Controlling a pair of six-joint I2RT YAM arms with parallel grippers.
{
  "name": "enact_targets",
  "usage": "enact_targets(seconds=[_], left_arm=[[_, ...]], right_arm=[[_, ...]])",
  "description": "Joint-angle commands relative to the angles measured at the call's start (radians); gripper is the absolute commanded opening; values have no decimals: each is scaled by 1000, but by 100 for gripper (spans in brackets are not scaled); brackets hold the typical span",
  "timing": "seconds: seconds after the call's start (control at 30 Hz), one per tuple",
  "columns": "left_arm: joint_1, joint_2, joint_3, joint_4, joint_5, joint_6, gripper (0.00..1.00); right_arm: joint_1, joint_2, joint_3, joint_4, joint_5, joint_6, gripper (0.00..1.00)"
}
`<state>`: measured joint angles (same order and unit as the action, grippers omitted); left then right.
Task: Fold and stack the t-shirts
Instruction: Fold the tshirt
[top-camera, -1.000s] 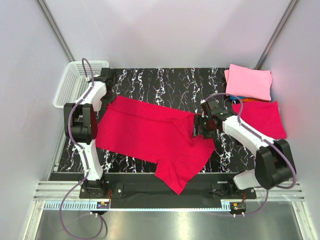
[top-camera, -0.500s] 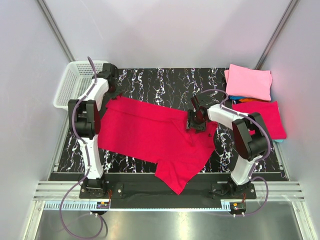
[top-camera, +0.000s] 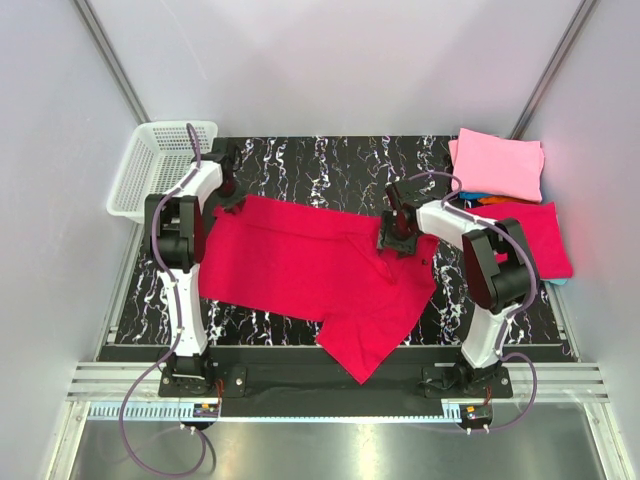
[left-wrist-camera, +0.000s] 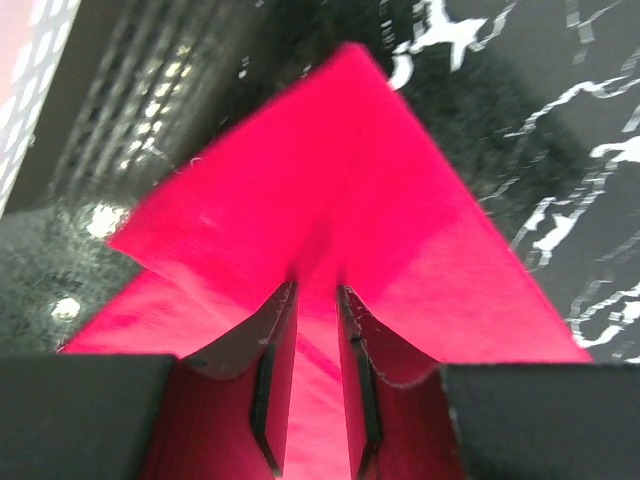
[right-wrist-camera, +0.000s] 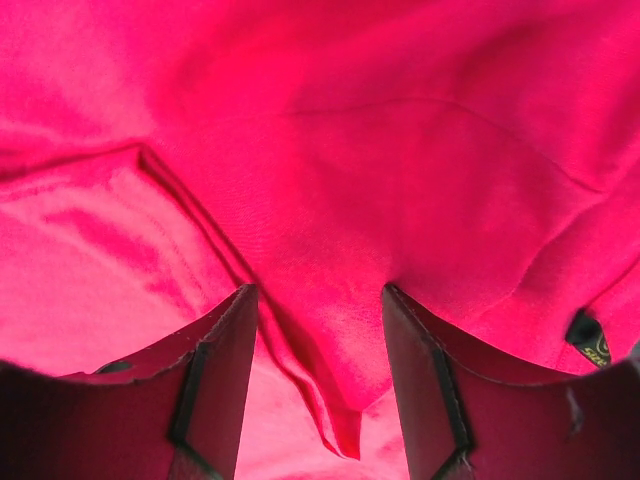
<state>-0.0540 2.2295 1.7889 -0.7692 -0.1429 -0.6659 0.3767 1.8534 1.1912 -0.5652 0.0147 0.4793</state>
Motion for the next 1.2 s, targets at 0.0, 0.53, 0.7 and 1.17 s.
enact_targets(seconds=[0.0,0.53,0.7,1.17], left_arm=[[2,-25,-16,-30,-78,17,27],[-35,-83,-148,-44,-92,-29,25],[-47,-80,-134,-48,-104,-26,24],[-73,-327,-126,-13,-75,34,24]], right_arm=[[-87,95,5,-65,122,-39,61],[-208,524,731,-449,136,-439,68],[-206,524,818,-507,148,-450,68],[-193,8,483,-294,90,-360,72]])
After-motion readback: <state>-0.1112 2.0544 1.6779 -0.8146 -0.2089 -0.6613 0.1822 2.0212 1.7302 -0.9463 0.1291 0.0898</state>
